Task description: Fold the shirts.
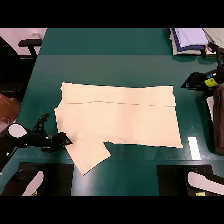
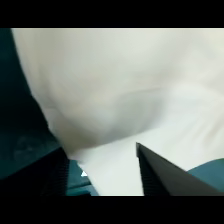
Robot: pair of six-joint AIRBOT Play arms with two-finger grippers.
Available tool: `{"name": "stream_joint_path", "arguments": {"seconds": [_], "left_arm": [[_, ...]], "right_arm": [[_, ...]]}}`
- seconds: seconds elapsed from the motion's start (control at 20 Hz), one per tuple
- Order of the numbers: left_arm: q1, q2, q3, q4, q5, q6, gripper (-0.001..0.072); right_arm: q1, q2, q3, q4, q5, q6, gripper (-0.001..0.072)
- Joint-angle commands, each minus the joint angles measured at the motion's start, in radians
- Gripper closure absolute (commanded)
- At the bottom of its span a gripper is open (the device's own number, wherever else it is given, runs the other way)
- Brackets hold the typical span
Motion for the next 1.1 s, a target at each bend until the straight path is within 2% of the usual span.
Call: {"name": "stream_joint_path", "arguments": {"seconds": [0.0,0.05,0.15,0.3,0.45,0.55,0.65,0.85,1.05], "left_arm": [[-0.001,0.002,-0.042,-0.045,0.042,0.009,0.0232],[-0.001,0.002,-0.043,-0.054,0.04,0.01,0.0234],[-0.001,0.002,-0.042,-0.098,0.031,0.06,0.067],[-0.001,0.003,0.001,-0.117,-0.043,0.09,0.0683],[-0.001,0.045,0.08,-0.084,-0.09,0.096,0.0684],[-0.001,0.061,0.128,-0.083,-0.09,0.096,0.0683],[-0.001,0.061,0.149,-0.085,-0.088,0.096,0.0683],[-0.001,0.06,0.15,-0.086,-0.08,0.096,0.0683],[-0.001,0.06,0.15,-0.086,-0.079,0.096,0.0682]], "right_arm": [[0.0,0.001,0.0,0.0,0.005,0.0,0.0268],[0.0,0.001,0.0,0.0,0.01,0.0,0.0268],[-0.004,0.002,0.0,-0.002,0.039,0.0,0.0268],[-0.061,0.002,-0.005,-0.009,0.128,-0.001,0.0268],[-0.177,0.082,-0.18,-0.01,0.145,0.0,0.0268],[-0.278,0.157,-0.372,-0.01,0.124,0.0,0.0248],[-0.38,0.213,-0.57,-0.01,0.1,0.0,0.0178],[-0.5,0.239,-0.848,-0.007,0.061,0.0,0.0184],[-0.456,0.238,-0.936,0.004,-0.023,0.0,0.0192]]}}
